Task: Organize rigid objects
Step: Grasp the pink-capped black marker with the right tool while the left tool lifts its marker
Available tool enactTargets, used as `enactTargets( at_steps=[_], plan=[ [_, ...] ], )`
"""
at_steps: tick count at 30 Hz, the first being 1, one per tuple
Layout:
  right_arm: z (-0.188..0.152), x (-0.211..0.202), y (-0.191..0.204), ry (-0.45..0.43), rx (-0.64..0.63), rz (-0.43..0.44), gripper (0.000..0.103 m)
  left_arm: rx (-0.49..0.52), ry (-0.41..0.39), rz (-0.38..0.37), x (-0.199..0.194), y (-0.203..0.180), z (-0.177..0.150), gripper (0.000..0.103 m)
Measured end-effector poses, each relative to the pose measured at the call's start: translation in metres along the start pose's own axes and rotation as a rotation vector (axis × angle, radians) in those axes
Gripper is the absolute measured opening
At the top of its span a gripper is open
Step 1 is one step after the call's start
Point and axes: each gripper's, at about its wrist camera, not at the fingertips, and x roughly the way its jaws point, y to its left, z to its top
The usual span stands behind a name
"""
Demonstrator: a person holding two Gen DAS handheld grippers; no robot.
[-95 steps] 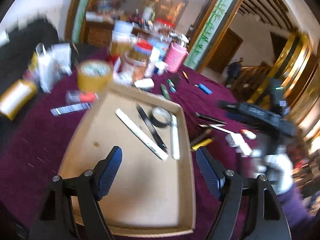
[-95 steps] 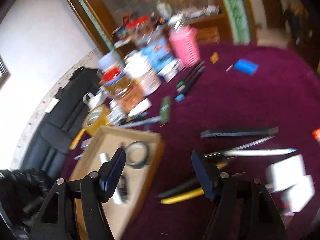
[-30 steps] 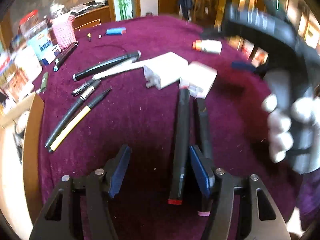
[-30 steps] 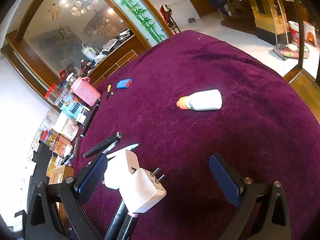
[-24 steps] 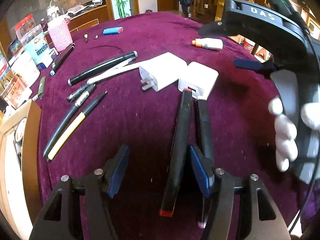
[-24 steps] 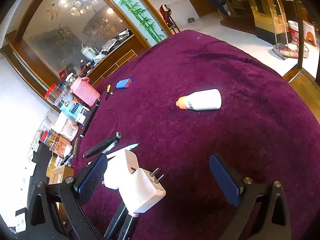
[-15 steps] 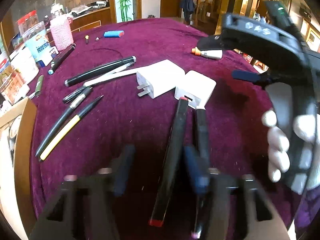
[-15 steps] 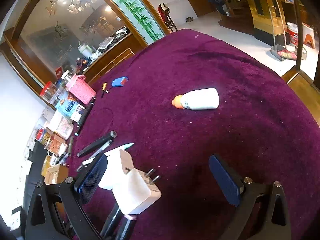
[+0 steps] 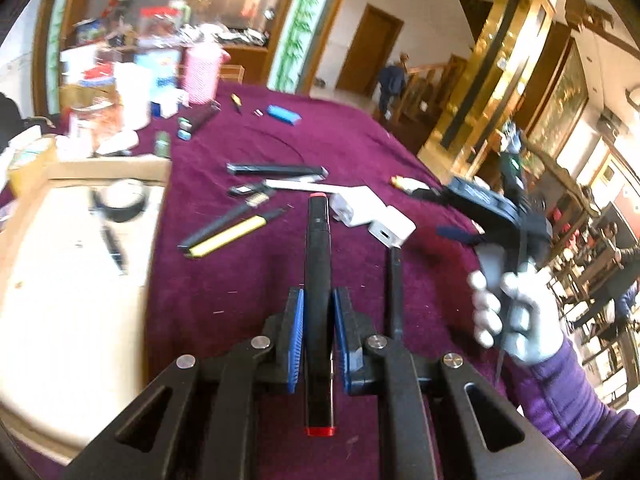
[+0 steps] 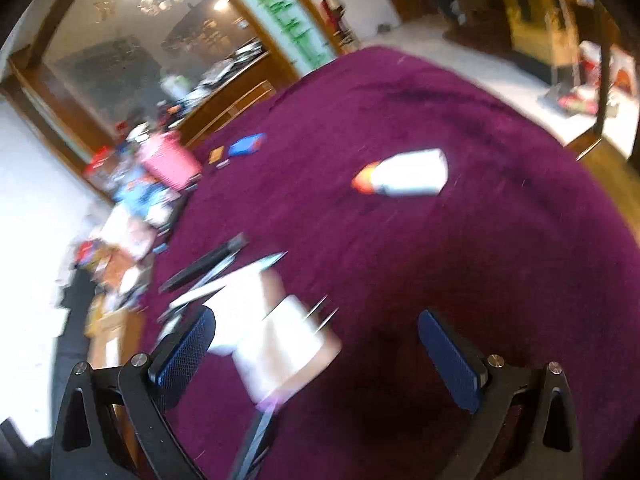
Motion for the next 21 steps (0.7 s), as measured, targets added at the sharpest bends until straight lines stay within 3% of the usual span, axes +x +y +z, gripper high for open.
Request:
enactTargets(
  at_steps=[2, 6, 11, 12, 13, 14, 16, 19, 21],
  plan=[
    [-0.019, -0.009, 0.017, 0.050, -0.058, 0.009, 0.103, -0.025, -0.019, -0.004, -0.011, 0.013, -0.003, 0.014],
    [-0.056, -0.007, 0.051, 0.126, -0.186, -0.053, 0.101, -0.076, -0.035, -0.021, -0.019, 0.031, -0.012, 0.014],
    [-0.090, 0.016, 0.083, 0.145, -0.341, -0.242, 0.089, -0.101, -0.056, -0.026, -0.032, 0.045, -0.019, 0.014],
    [-0.093, 0.020, 0.088, 0.146, -0.376, -0.283, 0.083, -0.102, -0.064, -0.021, -0.035, 0.047, -0.019, 0.014],
    [-0.094, 0.021, 0.091, 0.140, -0.395, -0.310, 0.068, -0.107, -0.076, -0.015, -0.040, 0.051, -0.020, 0.014],
    [-0.094, 0.020, 0.091, 0.131, -0.399, -0.323, 0.061, -0.113, -0.084, -0.012, -0.043, 0.054, -0.020, 0.014],
    [-0.091, 0.017, 0.086, 0.120, -0.407, -0.351, 0.038, -0.138, -0.099, -0.007, -0.051, 0.065, -0.022, 0.014],
    [-0.086, 0.010, 0.076, 0.123, -0.388, -0.318, 0.019, -0.180, -0.109, 0.001, -0.056, 0.082, -0.025, 0.014],
    [-0.084, 0.004, 0.069, 0.126, -0.357, -0.263, 0.016, -0.211, -0.109, 0.002, -0.059, 0.093, -0.028, 0.014]
  ],
)
